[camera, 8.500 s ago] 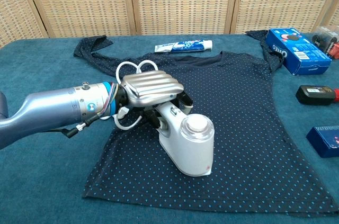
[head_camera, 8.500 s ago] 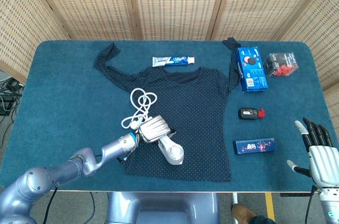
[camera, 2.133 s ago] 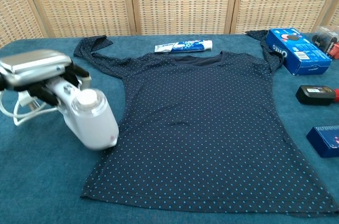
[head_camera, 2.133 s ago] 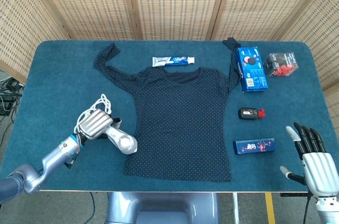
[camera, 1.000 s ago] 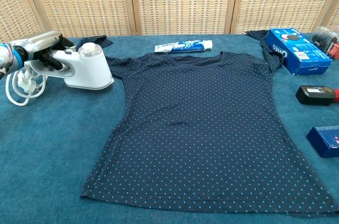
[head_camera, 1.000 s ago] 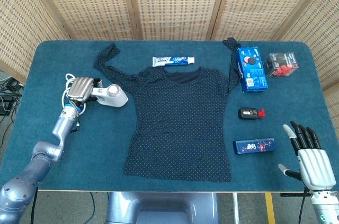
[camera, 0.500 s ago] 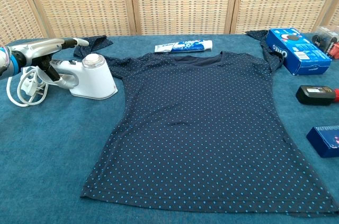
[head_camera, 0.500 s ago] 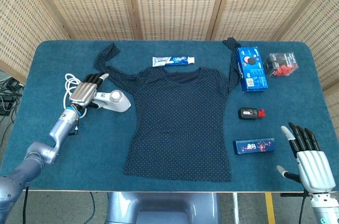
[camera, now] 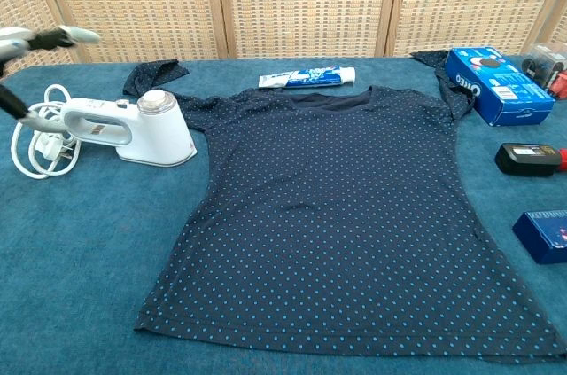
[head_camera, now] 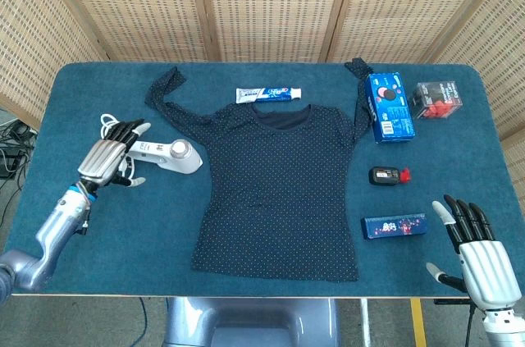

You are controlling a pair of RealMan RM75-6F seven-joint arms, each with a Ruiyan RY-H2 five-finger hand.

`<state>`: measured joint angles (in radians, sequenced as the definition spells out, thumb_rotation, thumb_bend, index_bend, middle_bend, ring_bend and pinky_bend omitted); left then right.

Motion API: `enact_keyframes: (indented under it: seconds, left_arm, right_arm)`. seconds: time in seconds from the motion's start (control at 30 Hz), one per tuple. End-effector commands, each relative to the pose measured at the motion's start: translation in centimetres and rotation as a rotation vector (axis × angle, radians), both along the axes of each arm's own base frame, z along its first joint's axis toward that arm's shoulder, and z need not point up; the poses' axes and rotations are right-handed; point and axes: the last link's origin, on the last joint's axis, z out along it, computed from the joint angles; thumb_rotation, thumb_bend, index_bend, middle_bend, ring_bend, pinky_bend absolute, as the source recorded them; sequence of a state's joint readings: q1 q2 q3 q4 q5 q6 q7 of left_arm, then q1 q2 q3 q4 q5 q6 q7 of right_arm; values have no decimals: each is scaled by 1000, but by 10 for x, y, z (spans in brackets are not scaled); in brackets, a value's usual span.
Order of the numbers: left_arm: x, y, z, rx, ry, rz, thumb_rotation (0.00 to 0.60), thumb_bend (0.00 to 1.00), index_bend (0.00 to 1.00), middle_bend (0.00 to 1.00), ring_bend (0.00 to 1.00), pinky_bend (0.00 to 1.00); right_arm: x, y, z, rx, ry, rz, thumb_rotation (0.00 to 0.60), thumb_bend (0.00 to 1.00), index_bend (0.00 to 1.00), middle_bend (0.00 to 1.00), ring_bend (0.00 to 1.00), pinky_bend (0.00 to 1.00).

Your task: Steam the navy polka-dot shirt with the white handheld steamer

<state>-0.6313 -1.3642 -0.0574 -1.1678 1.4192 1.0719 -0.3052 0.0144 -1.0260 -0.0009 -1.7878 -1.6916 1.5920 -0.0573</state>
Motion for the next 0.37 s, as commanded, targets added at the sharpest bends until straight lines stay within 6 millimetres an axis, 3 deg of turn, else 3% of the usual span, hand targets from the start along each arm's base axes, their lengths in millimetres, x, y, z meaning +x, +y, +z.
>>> enact_keyframes:
  seconds: [0.03, 0.37]
  left_arm:
    - [-19, -40, 36, 128, 52, 16, 600, 0, 0, 0, 0, 0]
    - [-31, -142, 73, 277, 51, 121, 600, 0, 0, 0, 0, 0]
  right_arm:
    - [-2, 0, 3, -12, 4, -2, 600, 0, 0, 0, 0, 0]
    - [-3, 0, 0, -17, 22, 5, 600, 0, 0, 0, 0, 0]
